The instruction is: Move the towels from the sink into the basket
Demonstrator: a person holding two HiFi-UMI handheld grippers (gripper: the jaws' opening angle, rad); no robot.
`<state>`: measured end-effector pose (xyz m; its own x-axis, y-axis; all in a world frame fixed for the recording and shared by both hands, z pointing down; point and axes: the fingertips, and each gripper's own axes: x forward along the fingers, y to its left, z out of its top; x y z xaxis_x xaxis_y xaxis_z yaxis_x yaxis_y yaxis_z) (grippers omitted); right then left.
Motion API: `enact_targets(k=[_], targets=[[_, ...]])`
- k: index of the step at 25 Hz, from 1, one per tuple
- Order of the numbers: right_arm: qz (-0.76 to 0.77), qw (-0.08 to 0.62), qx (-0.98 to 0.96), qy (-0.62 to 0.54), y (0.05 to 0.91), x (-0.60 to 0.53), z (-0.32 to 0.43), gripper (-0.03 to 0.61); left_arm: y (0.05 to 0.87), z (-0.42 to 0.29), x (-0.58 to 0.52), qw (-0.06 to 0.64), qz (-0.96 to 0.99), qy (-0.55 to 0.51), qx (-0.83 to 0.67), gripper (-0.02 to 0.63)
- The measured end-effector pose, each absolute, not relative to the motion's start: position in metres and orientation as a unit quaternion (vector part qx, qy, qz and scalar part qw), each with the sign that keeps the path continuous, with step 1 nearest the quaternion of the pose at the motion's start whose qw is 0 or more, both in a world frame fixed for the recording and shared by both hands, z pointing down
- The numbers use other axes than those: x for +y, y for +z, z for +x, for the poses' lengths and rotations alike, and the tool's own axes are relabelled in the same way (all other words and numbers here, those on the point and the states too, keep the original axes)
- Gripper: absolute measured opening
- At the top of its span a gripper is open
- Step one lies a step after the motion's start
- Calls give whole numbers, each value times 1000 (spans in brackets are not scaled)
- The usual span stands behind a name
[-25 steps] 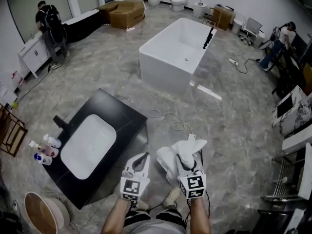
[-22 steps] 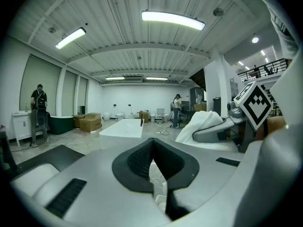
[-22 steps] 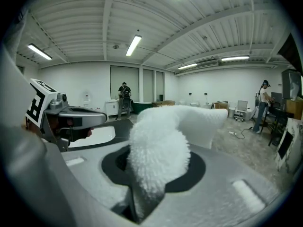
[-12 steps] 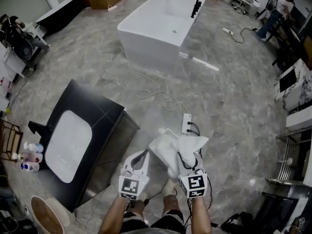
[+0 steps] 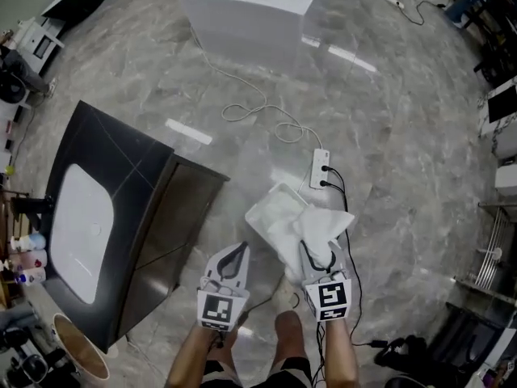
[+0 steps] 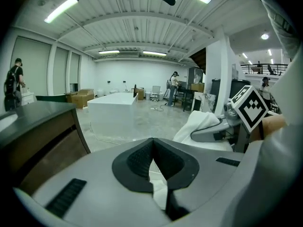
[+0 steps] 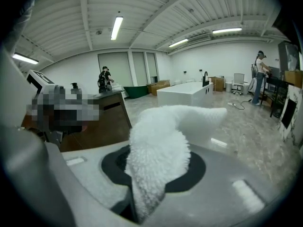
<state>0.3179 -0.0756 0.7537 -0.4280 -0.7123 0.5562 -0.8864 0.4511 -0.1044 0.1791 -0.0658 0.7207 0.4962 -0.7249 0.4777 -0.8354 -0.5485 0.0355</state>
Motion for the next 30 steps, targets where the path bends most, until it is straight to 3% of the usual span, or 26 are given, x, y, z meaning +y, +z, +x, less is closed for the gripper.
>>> enact_targets(k=[16, 27, 30], targets=[[458, 257, -815, 243, 1000, -80, 309, 127, 944, 166, -74, 230, 817, 221, -480, 9], [440, 275, -816, 255, 1108, -88, 304, 133, 1043, 161, -69, 256, 804, 244, -478, 9], [435, 284, -813, 262, 1117, -91, 301, 166, 1047, 160, -70, 264, 799, 248, -480, 9]])
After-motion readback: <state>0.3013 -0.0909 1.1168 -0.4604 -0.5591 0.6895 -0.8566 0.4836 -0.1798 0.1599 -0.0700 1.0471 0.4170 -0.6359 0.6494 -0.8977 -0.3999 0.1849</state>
